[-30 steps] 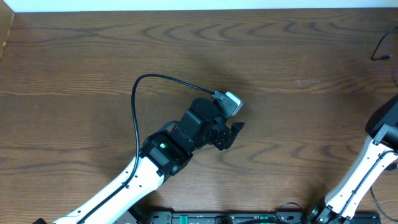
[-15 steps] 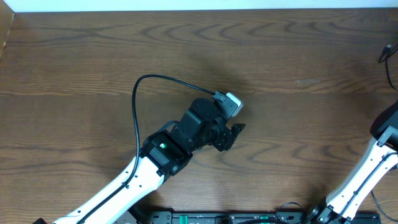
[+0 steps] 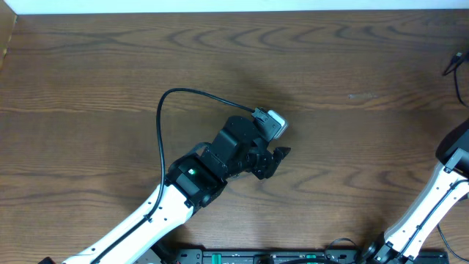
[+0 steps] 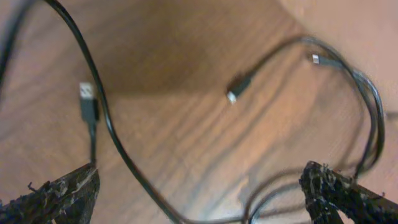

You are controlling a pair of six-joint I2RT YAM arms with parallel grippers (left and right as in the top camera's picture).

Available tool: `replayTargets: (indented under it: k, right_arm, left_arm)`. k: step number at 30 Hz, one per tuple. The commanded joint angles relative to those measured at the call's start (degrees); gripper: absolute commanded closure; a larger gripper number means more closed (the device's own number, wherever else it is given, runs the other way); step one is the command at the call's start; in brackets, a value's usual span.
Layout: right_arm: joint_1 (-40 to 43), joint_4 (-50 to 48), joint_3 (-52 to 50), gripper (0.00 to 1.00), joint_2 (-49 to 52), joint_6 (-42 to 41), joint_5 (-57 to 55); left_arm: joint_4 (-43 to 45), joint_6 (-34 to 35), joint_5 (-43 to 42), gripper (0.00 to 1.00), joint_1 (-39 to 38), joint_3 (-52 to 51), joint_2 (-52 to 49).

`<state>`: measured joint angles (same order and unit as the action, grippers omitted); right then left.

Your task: Untangle cables

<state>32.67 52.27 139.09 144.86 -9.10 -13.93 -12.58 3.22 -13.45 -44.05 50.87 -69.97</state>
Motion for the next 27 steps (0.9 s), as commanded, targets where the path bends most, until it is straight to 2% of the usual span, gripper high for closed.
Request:
replayTargets:
  k: [1, 7, 15, 27]
  right_arm:
    - [0.0, 2.4, 1.5, 0.01, -4.5, -8.1, -5.2]
    - [0.0, 5.1, 1.5, 0.01, -9.7, -9.7, -7.5]
    - [0.0, 7.2, 1.5, 0.01, -14.8, -7.4, 0.0]
    - [0.0, 14.9, 1.5, 0.01, -15.7, -10.6, -3.5]
  left_arm:
    - [0.3, 0.5, -0.8, 0.34, -0.2, 1.1, 0.0]
    - [0.3, 0.5, -1.2, 0.34, -0.2, 1.1, 1.4]
    - [0.2, 0.5, -1.2, 0.34, -0.2, 1.1, 4.7]
    - [-2.6, 0.5, -1.1, 0.34, -0.2, 1.1, 8.4]
